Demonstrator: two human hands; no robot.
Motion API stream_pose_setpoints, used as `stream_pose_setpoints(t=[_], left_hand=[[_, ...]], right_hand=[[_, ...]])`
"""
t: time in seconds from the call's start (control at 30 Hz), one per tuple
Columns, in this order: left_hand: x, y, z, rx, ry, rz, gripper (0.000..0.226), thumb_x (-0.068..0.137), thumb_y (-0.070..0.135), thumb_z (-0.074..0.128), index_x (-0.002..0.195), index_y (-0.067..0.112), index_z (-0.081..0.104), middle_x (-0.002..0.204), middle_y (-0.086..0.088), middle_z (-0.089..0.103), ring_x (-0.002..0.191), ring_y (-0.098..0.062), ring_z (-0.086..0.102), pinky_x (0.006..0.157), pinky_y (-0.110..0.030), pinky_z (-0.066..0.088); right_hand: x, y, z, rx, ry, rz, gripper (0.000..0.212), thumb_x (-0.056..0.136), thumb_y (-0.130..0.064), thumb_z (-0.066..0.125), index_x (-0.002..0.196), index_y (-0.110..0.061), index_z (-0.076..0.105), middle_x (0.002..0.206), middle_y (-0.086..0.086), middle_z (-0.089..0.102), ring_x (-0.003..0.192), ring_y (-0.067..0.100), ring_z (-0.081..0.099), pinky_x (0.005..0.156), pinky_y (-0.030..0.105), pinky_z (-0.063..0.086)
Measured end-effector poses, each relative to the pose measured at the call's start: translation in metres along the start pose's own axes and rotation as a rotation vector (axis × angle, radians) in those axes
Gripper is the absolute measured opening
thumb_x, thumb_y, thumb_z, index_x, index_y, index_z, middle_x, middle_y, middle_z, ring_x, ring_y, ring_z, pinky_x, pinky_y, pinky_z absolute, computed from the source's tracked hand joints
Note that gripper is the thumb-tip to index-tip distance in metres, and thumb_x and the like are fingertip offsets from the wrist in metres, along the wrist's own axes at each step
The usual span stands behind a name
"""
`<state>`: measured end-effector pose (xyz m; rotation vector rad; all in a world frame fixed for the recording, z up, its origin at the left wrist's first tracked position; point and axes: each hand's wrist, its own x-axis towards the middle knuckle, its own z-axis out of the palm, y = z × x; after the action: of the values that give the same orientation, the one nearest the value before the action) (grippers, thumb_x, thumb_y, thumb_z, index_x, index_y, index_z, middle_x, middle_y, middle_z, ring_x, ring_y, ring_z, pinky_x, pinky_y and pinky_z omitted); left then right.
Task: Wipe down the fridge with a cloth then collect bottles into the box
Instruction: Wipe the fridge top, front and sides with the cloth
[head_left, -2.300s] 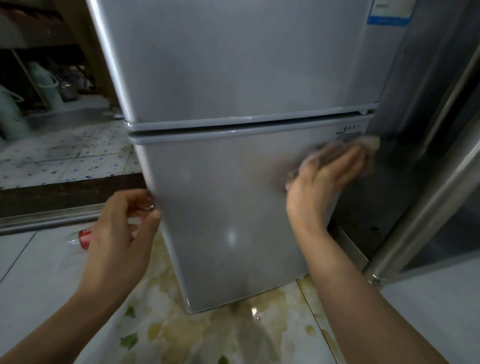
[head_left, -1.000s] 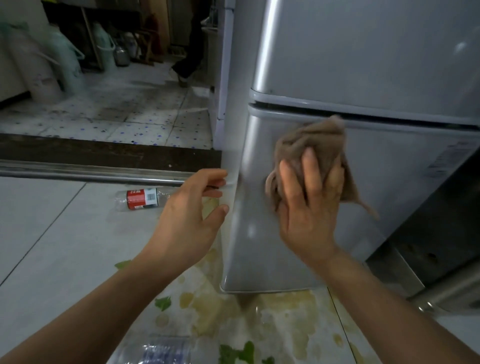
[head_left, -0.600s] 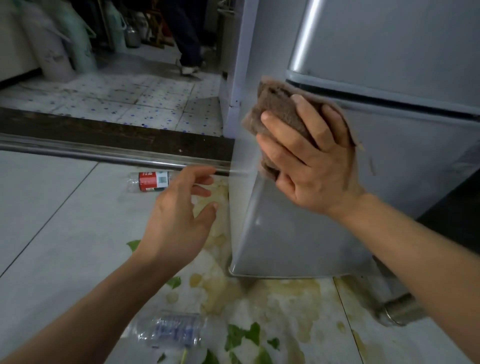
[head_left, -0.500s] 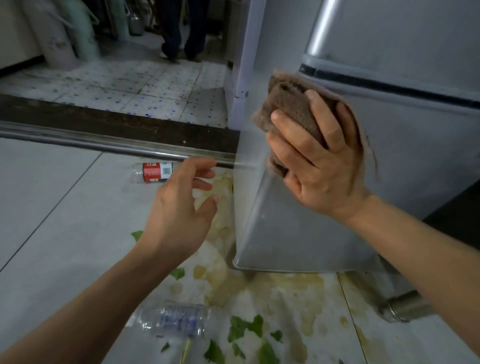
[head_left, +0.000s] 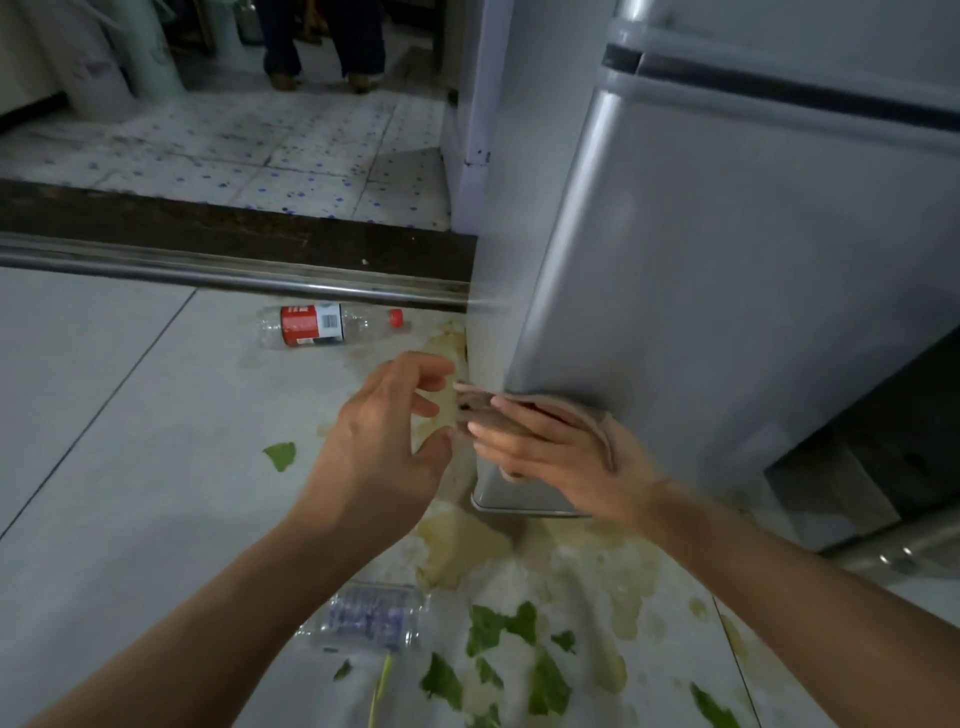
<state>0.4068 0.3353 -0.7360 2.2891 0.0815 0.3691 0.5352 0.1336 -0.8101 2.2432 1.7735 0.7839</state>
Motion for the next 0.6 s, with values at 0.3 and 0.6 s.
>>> stream_pose_setpoints(t=[0.3,0.6], left_hand=[[0.024,0.034,0.016,-0.014,0.065,0.019,0.054,0.083,0.011,0.064,0.129,0.025,0.042,0.114,0.011,0.051,0.100,-0.008,0.053,0.086,-0.027,0.045],[0.048,0.044,0.048,0.034,0.137,-0.026,0.026,0.085,0.026,0.062,0.100,0.022,0.042,0.104,-0.001,0.056,0.093,-0.021,0.056,0.073,-0.030,0.040]], right_hand=[[-0.024,0.056,-0.051,-0.421,0.420,0.232,0.054,0.089,-0.022,0.066,0.137,-0.032,0.042,0.144,-0.010,0.037,0.140,0.026,0.024,0.114,0.043,0.020],[-0.078,0.036,-0.014,-0.429,0.168,0.023,0.067,0.079,-0.001,0.063,0.136,-0.030,0.041,0.144,-0.010,0.033,0.138,0.022,0.025,0.109,0.042,0.030]])
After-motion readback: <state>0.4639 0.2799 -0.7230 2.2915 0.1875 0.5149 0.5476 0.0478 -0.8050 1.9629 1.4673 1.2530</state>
